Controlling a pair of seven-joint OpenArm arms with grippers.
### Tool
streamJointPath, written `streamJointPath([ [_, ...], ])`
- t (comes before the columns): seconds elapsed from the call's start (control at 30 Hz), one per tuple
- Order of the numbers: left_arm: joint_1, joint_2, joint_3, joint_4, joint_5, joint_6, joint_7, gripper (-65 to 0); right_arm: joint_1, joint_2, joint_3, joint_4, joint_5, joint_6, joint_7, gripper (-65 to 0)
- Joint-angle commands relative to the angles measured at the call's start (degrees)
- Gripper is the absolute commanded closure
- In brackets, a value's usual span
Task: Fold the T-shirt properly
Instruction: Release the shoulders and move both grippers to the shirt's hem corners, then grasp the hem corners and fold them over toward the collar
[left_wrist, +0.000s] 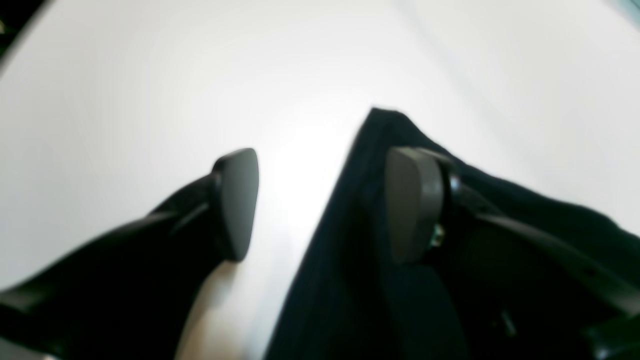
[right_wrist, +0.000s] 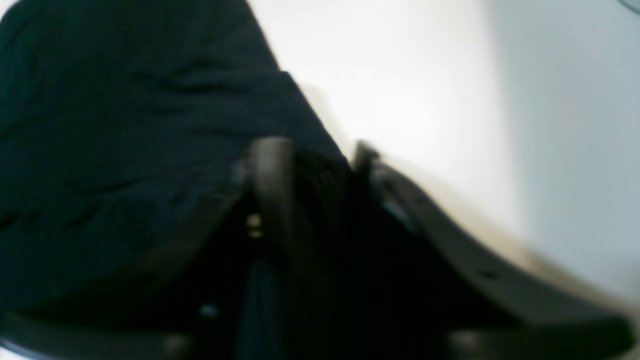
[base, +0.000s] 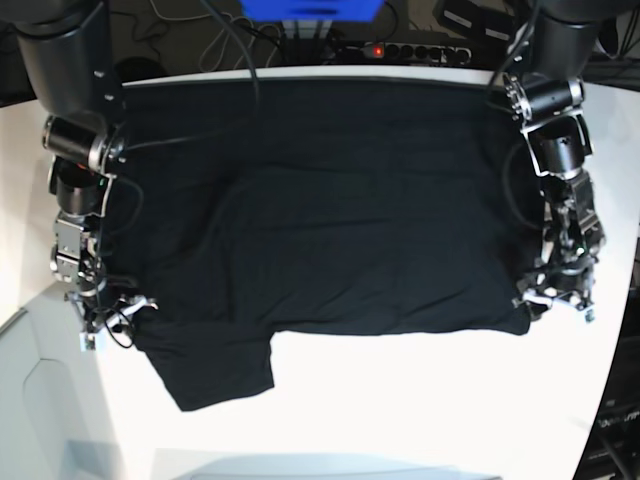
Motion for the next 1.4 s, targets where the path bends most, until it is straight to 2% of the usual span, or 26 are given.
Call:
streamJointPath([
  [0.0, -2.81, -1.18, 0.73, -1.01, -0.22, -0.1, -2.59, -38.7, 0.94, 0.06, -1.0, 0.2, -0.51, -0.02, -1.82, -8.3],
  [0.07, -4.04, -1.18, 2.66, -4.35, -0.22, -0.1, -4.96, -38.7, 0.76, -0.03, -1.79, 0.2, -0.42, -0.02, -2.09, -0.3],
  [0.23, -5.89, -1.18, 6.44, -10.06, -0.22, -0.1, -9.97, -38.7, -0.73, -0.29, -1.88, 0.55, -0.42, -0.02, -1.91, 0.0],
  [0.53, -8.0, -1.01, 13.91, -15.78, -0.22, -0.1, -10.76, -38.0, -0.99, -0.29, -1.88, 0.55, -0.42, -0.02, -1.91, 0.0],
  [0.63, -8.0, -1.1, 15.06, -16.04, -0.22, -0.1, -10.76, -28.6, -0.99, -0.29, -1.88, 0.55, -0.42, -0.02, -1.91, 0.0],
  [0.8, -7.64, -1.1, 14.97, -16.13, -0.22, -0.1, -10.32, -1.5, -0.99, -0.29, -1.79, 0.55, -0.42, -0.02, -1.91, 0.0],
  [1.0, -7.56, -1.1, 14.62, -15.51, -0.66, -0.1, -10.06, 0.0, -1.96, -0.29, -1.53, 4.86, -0.16, 0.15, -1.82, 0.0],
  [1.07, -7.56, -1.1, 14.44, -15.07, -0.74, -0.1, -8.3, -0.2, -4.07, -0.82, -1.53, 10.57, 1.51, 0.15, -2.0, 0.0],
  [1.17, -6.5, -1.1, 11.98, -7.69, -0.74, -0.1, -2.15, -0.2, -7.59, -1.26, -1.61, 19.45, 5.03, 0.15, -3.23, 0.0],
  [1.37, 5.28, 1.01, 1.6, 17.89, -0.48, -0.1, 7.52, -0.2, -15.85, -1.26, -1.61, 37.74, 10.92, 0.24, -8.5, 0.0],
])
